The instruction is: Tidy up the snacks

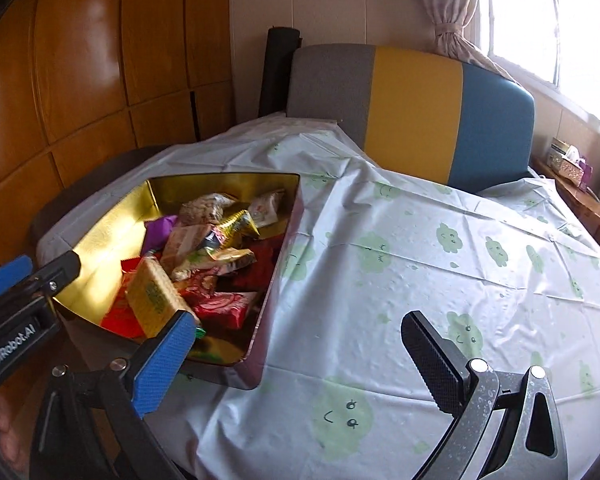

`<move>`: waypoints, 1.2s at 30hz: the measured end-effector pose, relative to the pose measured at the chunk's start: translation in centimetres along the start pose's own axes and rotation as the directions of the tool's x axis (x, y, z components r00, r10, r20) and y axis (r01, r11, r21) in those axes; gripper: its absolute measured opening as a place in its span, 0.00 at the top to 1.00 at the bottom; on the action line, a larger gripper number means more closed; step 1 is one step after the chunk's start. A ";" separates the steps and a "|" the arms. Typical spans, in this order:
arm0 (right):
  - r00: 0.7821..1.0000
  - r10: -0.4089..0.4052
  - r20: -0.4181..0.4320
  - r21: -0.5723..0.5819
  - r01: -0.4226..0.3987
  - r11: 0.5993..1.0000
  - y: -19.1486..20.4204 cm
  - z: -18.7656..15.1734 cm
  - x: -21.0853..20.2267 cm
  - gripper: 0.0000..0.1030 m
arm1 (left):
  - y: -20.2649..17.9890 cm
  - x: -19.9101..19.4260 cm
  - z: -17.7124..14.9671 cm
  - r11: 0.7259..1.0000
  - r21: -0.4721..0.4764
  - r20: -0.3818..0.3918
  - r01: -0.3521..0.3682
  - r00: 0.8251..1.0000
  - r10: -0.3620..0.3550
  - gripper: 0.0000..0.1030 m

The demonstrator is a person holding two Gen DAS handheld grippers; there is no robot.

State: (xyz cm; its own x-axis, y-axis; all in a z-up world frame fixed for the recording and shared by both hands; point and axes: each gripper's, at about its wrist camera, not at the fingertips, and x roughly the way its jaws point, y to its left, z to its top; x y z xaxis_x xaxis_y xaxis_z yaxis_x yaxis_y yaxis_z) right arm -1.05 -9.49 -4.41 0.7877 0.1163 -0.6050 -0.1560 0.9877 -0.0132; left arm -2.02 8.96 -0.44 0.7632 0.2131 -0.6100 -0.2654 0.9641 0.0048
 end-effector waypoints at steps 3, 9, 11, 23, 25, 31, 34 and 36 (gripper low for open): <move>1.000 -0.002 0.004 0.000 0.002 1.000 0.3 0.0 -0.2 0.00 | 0.1 -0.2 0.0 1.000 -0.002 0.006 0.005 1.000 -0.005 0.33; 1.000 -0.003 -0.002 -0.029 0.002 1.000 1.0 0.0 -0.3 0.00 | 0.2 -0.2 0.0 1.000 -0.006 0.006 0.006 1.000 -0.006 0.33; 1.000 -0.006 0.002 -0.035 0.006 0.999 1.1 -0.1 -0.4 0.00 | 0.3 -0.3 0.0 1.000 -0.008 0.008 0.004 1.000 -0.004 0.33; 1.000 -0.005 0.012 -0.040 0.005 0.999 1.4 0.1 -0.6 0.00 | 0.4 -0.4 0.0 1.000 -0.012 0.016 -0.005 1.000 0.005 0.33; 1.000 -0.005 0.013 -0.040 0.005 0.999 1.4 0.1 -0.7 0.00 | 0.5 -0.5 0.0 1.000 -0.013 0.016 -0.007 1.000 0.007 0.33; 1.000 -0.005 0.013 -0.036 0.006 0.999 1.3 0.1 -0.8 0.00 | 0.6 -0.7 0.2 1.000 -0.017 0.026 -0.012 1.000 0.013 0.33; 1.000 -0.006 0.015 -0.035 0.007 0.999 1.3 0.1 -0.9 0.00 | 0.6 -0.8 0.2 1.000 -0.013 0.030 -0.012 0.999 0.013 0.33; 1.000 -0.005 0.016 -0.035 0.006 0.999 1.3 0.1 -0.9 0.00 | 0.6 -0.9 0.2 1.000 -0.013 0.033 -0.014 0.999 0.015 0.33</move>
State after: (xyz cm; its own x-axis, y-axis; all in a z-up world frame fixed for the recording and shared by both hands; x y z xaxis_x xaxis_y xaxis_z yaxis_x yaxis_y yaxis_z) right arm -1.87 -8.32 -3.77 0.7981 0.1129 -0.5918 -0.1721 0.9841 -0.0442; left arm -2.75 9.36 0.29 0.7780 0.2325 -0.5837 -0.2838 0.9589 0.0037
